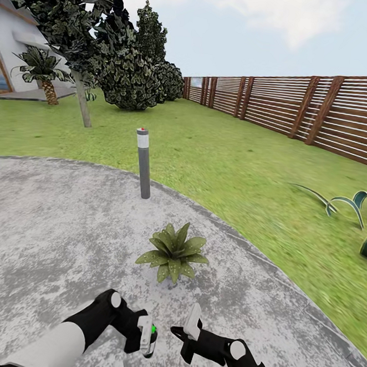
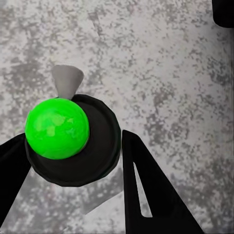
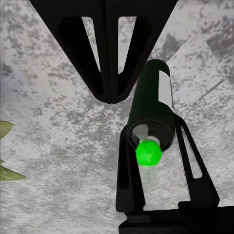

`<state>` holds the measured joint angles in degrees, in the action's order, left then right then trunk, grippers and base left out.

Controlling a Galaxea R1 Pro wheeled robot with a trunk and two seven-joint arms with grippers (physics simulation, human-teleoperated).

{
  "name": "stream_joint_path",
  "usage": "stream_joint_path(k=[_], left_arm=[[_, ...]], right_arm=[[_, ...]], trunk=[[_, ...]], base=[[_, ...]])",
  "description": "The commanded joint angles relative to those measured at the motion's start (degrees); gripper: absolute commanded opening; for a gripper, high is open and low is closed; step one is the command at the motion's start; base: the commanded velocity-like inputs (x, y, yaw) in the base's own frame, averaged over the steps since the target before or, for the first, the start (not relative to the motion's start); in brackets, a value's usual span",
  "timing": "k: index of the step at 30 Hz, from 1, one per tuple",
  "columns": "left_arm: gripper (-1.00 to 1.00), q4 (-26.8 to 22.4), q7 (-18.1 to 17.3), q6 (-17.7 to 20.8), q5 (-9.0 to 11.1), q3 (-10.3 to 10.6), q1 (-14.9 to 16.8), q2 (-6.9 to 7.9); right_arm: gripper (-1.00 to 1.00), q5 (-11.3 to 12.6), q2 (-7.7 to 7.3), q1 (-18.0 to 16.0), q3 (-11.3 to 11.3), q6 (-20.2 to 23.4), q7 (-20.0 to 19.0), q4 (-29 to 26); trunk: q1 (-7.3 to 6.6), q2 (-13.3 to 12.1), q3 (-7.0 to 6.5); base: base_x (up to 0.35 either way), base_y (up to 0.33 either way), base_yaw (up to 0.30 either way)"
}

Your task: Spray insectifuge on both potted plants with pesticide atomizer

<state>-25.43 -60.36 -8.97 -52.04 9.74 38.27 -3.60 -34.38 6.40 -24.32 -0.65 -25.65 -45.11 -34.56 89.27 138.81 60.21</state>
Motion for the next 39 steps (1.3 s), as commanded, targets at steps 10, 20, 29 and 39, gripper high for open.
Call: stream_joint_path(k=[10,20,29,39], left_arm=[[-1.0,-0.22,0.02,-0.61,-0.06,0.44,0.05,-1.46],[-1.0,-0.23,0.13,-0.62,0.09,0.36,0.04,-2.86],[-1.0,-0.32,1.38,-0.64,0.26,0.3,0.0,-3.52],[-1.0,-0.32,1.73,-0.69,0.36,0.28,-0.02,-3.85]], right_arm=[[-1.0,-0.34,0.02,-0.01,-0.1,-0.19,-0.07,-0.07],[-1.0,-0.3,0.02,-0.01,-0.07,-0.19,-0.07,-0.07],[-1.0,-0.29,0.02,0.0,-0.09,-0.21,-0.07,-0.07],[-1.0,-0.31,0.02,0.01,-0.09,-0.2,-0.07,-0.07]], trunk=[[-0.01,0.02,0.05],[-0.01,0.02,0.05],[-0.01,0.02,0.05],[-0.01,0.02,0.05]], base=[[0.0,0.0,0.0],[0.0,0.0,0.0],[0.0,0.0,0.0],[0.0,0.0,0.0]])
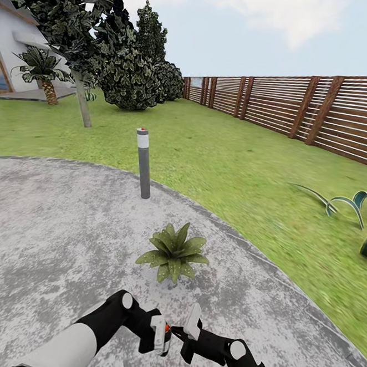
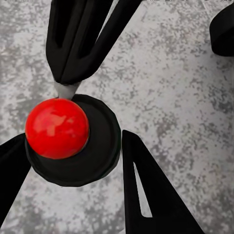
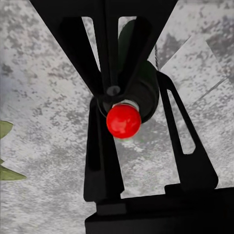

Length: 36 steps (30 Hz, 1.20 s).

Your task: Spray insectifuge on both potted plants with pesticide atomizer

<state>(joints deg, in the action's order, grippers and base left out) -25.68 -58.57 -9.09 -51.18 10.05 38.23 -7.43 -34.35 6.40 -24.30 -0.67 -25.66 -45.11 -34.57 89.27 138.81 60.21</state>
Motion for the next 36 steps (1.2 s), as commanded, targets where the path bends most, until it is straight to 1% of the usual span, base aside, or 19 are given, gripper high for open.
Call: stream_joint_path(k=[1,5,9,11,20,21,23,24,27,30,32,33,34,35,36], left_arm=[[-1.0,-0.07,-0.05,-0.58,-0.5,-0.03,0.01,-0.11],[-1.0,0.0,-0.05,-0.58,-0.5,-0.05,0.02,-0.21],[-1.0,0.29,-0.02,-0.58,-0.59,-0.31,0.01,0.26],[-1.0,0.6,0.0,-0.52,-0.75,-0.24,0.01,0.83],[-1.0,1.19,0.04,-0.51,-0.61,-0.13,-0.03,7.9],[-1.0,1.36,0.04,-0.54,-0.6,-0.13,-0.09,8.81],[-1.0,1.92,0.03,-0.57,-0.66,-0.17,-1.35,11.06],[-1.0,2.02,0.04,-0.61,-0.67,-0.18,-1.92,12.1],[-1.0,2.12,0.03,-0.66,-0.68,-0.21,-2.97,14.34],[-1.0,2.14,0.86,-0.57,-0.64,-0.46,-3.4,15.46],[-1.0,2.42,3.74,-0.43,-0.49,-0.58,-3.52,15.85],[-1.0,2.93,6.42,-0.38,-0.1,-0.87,-3.56,15.95],[-1.0,3.89,9.5,-0.35,1.12,-1.99,-3.58,16.0],[-1.0,4.66,11.41,-0.34,2.24,-3.08,-3.59,16.01],[-1.0,5.94,14.01,-0.33,4.25,-5.16,-3.6,16.03]], right_arm=[[-1.0,-0.31,0.02,-0.03,-0.07,-0.19,-0.07,-0.06],[-1.0,-0.33,0.02,-0.02,-0.07,-0.18,-0.07,-0.06],[-1.0,-0.34,0.02,-0.05,-0.06,-0.24,-0.07,-0.06],[-1.0,-0.34,0.02,-0.05,-0.05,-0.24,-0.07,-0.06],[-1.0,-0.36,0.02,-0.04,-0.04,-0.24,-0.07,0.02],[-1.0,-0.36,0.02,-0.03,-0.03,-0.26,-0.07,0.03],[-1.0,-0.36,0.02,-0.02,-0.03,-0.27,-0.07,0.07],[1.0,-0.36,0.0,0.01,-0.03,-0.27,-0.07,0.09],[1.0,-0.36,-0.11,-0.01,-0.1,-0.27,-0.05,0.11],[1.0,-0.43,-0.16,0.02,-0.13,-0.29,0.18,0.12],[1.0,-0.44,-0.33,0.03,-0.23,-0.33,0.42,0.07],[1.0,-0.44,-0.47,0.01,-0.35,-0.37,0.54,0.05],[1.0,-0.45,-0.7,0.02,-0.5,-0.41,1.17,0.06],[1.0,-0.45,-1.03,0.03,-0.57,-0.42,2.18,0.08],[1.0,-0.42,-1.9,0.03,-0.65,-0.42,4.77,0.19]], trunk=[[-0.01,0.02,0.05],[-0.01,0.02,0.05],[-0.01,0.02,0.05],[-0.01,0.02,0.05],[-0.01,0.02,0.05],[-0.01,0.02,0.05],[-0.01,0.02,0.05],[-0.01,0.02,0.05],[-0.01,0.02,0.05],[-0.01,0.02,0.05],[-0.01,0.02,0.05],[-0.01,0.02,0.05],[-0.01,0.02,0.05],[-0.01,0.02,0.05],[-0.01,0.02,0.05]], base=[[0.0,0.0,0.0],[0.0,0.0,0.0],[0.0,0.0,0.0],[0.0,0.0,0.0],[0.0,0.0,0.0],[0.0,0.0,0.0],[0.0,0.0,0.0],[0.0,0.0,0.0],[0.0,0.0,0.0],[0.0,0.0,0.0],[0.0,0.0,0.0],[0.0,0.0,0.0],[0.0,0.0,0.0],[0.0,0.0,0.0],[0.0,0.0,0.0]])
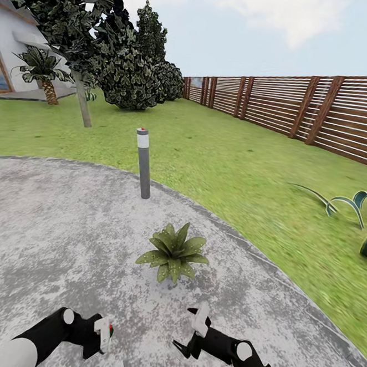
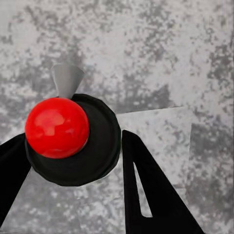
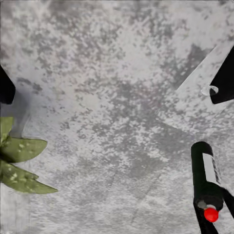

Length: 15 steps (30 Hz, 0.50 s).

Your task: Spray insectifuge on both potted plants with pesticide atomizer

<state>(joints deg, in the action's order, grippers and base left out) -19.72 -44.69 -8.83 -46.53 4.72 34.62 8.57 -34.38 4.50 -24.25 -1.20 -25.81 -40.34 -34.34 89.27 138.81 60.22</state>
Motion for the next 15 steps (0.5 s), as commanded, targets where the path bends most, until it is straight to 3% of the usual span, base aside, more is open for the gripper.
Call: stream_joint_path(k=[1,4,8,10,13,15], left_arm=[[-1.0,1.35,2.57,-0.64,1.95,-2.33,0.02,0.04],[-1.0,4.13,6.99,-0.73,5.99,-6.32,-0.25,0.03],[-1.0,6.05,17.6,-0.83,12.95,-9.69,-2.72,-0.29],[-1.0,6.26,23.22,-1.43,18.24,-10.94,-4.91,-0.53],[-1.0,6.68,30.32,-6.98,28.52,-11.65,-8.58,-0.52],[-1.0,7.15,34.21,-9.45,32.94,-11.72,-10.84,-0.61]], right_arm=[[1.0,-0.35,-0.92,-0.01,-0.16,-0.22,3.79,0.59],[1.0,-0.14,-2.17,-0.01,-0.21,-0.24,11.36,5.31],[1.0,0.05,-3.33,0.0,-0.23,-0.29,25.17,16.01],[1.0,0.13,-3.58,0.05,-0.21,-0.35,34.28,21.08],[1.0,0.79,-3.56,0.12,-0.21,-0.52,51.97,29.46],[1.0,3.38,-3.48,0.25,-0.21,-1.22,58.72,31.56]], trunk=[[-0.01,0.02,0.05],[-0.01,0.02,0.05],[-0.01,0.02,0.05],[-0.01,0.02,0.05],[-0.01,0.02,0.05],[-0.01,0.02,0.05]], base=[[0.0,0.0,0.0],[0.0,0.0,0.0],[0.0,0.0,0.0],[0.0,0.0,0.0],[0.0,0.0,0.0],[0.0,0.0,0.0]])
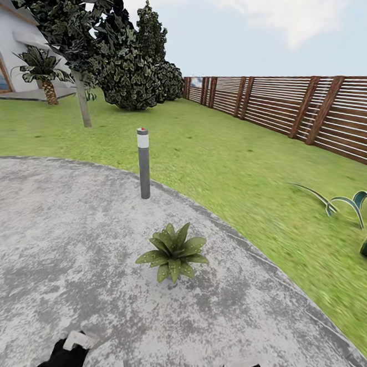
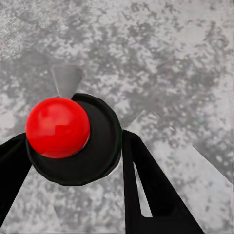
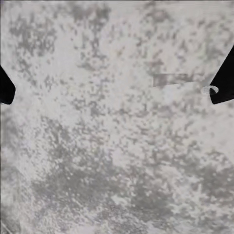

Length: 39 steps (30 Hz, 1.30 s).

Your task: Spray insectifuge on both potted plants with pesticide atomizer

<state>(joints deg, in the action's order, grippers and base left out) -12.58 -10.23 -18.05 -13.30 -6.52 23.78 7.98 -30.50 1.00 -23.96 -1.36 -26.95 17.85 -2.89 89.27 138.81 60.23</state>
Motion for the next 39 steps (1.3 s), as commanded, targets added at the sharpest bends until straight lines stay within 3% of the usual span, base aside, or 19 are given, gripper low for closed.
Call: stream_joint_path(k=[1,2,4,5,7,9,14,39], left_arm=[[-1.0,0.18,2.25,-1.19,1.58,-0.49,-1.06,-0.04],[-1.0,0.3,3.81,-1.7,2.49,-0.5,-1.56,-0.05],[-1.0,1.17,6.98,-2.55,3.88,-0.5,-2.26,-0.09],[-1.0,1.63,7.63,-2.66,4.11,-0.54,-2.35,-0.12],[-1.0,2.81,8.77,-2.8,5.05,-0.82,-2.46,-0.14],[-1.0,3.92,9.52,-2.88,6.63,-1.02,-2.5,0.0],[-1.0,4.68,9.78,-3.51,7.84,-1.08,-2.55,0.22],[-1.0,4.67,9.8,-3.92,7.85,-1.37,-3.3,0.55]], right_arm=[[1.0,2.19,-0.06,0.05,-0.05,-0.87,2.49,0.61],[1.0,4.45,-0.14,0.1,-0.05,-1.42,3.24,0.8],[1.0,11.63,-0.26,0.19,-0.05,-2.75,4.13,1.04],[1.0,13.46,-0.27,0.2,-0.05,-2.97,4.22,1.11],[1.0,15.88,-0.29,0.22,0.03,-3.26,4.28,1.18],[1.0,16.69,-0.25,0.22,0.16,-3.47,4.29,1.27],[1.0,17.03,-0.02,0.23,0.21,-3.61,4.31,1.21],[1.0,17.06,0.38,0.31,0.16,-3.29,4.3,1.4]], trunk=[[-0.01,0.02,0.04],[-0.01,0.02,0.04],[-0.01,0.02,0.04],[-0.01,0.02,0.04],[-0.01,0.02,0.04],[-0.01,0.02,0.04],[-0.01,0.02,0.04],[-0.01,0.02,0.04]], base=[[0.0,0.0,0.0],[0.0,0.0,0.0],[0.0,0.0,0.0],[0.0,0.0,0.0],[0.0,0.0,0.0],[0.0,0.0,0.0],[0.0,0.0,0.0],[0.0,0.0,0.0]])
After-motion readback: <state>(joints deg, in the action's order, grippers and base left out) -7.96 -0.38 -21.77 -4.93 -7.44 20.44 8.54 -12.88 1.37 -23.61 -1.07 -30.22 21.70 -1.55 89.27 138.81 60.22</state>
